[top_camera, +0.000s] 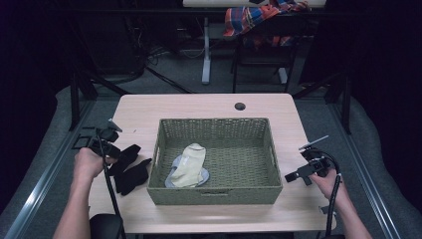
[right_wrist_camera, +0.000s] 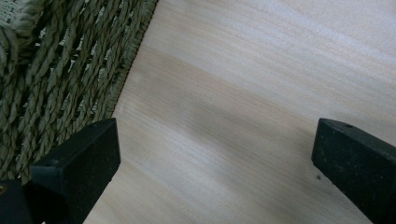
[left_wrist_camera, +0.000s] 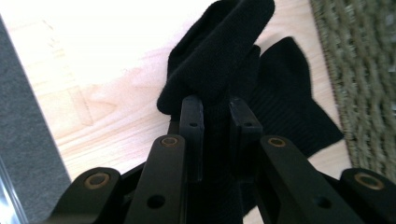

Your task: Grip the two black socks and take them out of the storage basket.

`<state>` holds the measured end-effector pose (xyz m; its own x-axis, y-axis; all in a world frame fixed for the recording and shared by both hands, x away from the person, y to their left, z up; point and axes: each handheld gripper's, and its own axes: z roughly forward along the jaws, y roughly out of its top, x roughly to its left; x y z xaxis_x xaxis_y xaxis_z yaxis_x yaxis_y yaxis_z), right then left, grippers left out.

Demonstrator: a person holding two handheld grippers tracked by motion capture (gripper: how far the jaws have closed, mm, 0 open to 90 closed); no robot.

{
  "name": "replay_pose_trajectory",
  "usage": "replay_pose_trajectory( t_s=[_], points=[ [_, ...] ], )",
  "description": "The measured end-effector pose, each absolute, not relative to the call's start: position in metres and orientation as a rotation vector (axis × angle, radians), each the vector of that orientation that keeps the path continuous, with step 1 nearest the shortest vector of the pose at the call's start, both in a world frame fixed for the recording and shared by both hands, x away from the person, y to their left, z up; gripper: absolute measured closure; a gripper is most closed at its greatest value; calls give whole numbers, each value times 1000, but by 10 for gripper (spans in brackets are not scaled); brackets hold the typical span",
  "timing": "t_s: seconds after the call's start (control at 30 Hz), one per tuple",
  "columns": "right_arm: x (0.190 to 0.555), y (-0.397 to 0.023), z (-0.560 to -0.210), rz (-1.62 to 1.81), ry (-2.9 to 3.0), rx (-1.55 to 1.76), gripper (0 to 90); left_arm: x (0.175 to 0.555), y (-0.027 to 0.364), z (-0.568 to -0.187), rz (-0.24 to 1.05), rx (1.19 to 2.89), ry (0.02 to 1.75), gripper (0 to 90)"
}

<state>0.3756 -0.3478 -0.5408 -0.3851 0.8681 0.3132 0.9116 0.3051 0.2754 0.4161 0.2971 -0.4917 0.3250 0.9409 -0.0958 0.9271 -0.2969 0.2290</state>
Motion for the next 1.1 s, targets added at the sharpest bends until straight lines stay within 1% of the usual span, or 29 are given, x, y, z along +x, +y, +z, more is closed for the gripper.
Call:
replay_pose_trajectory(
  t_s=[0.27,0.33,0.37,0.4,0.5,0.53,0.57,0.63,0.73,0.8,0.87,0.9,1.1],
  points=[
    [376,-348,-540,-605,-2462,-1661,9,420,303,-513,31,2343,1738,781],
    [376,-348,-540,-605,-2462,-1660,9,420,303,-513,22,2341,1739,747],
    [376,-348,-540,-597,-2458,-1662,8,419,304,-511,10,2332,1743,685],
    [376,-348,-540,-606,-2462,-1660,9,419,304,-511,10,2332,1743,605],
    [376,-348,-539,-608,-2466,-1661,9,416,307,-499,113,2270,1789,381],
    [376,-348,-539,-608,-2466,-1661,9,416,307,-499,113,2270,1789,316],
    [375,-348,-540,-641,-2450,-1684,8,411,306,-489,175,2250,1795,263],
    [375,-348,-539,-625,-2460,-1668,9,408,305,-483,195,2244,1789,147],
    [375,-348,-540,-638,-2450,-1682,9,392,298,-463,267,2242,1738,67],
    [375,-347,-541,-662,-2437,-1696,8,387,297,-459,276,2250,1728,27],
    [376,-349,-538,-603,-2473,-1644,9,377,293,-453,290,2259,1708,14],
    [376,-348,-538,-625,-2460,-1662,9,367,291,-449,310,2265,1693,3],
    [375,-345,-539,-647,-2451,-1693,9,343,290,-450,347,2234,1690,3]
  ],
)
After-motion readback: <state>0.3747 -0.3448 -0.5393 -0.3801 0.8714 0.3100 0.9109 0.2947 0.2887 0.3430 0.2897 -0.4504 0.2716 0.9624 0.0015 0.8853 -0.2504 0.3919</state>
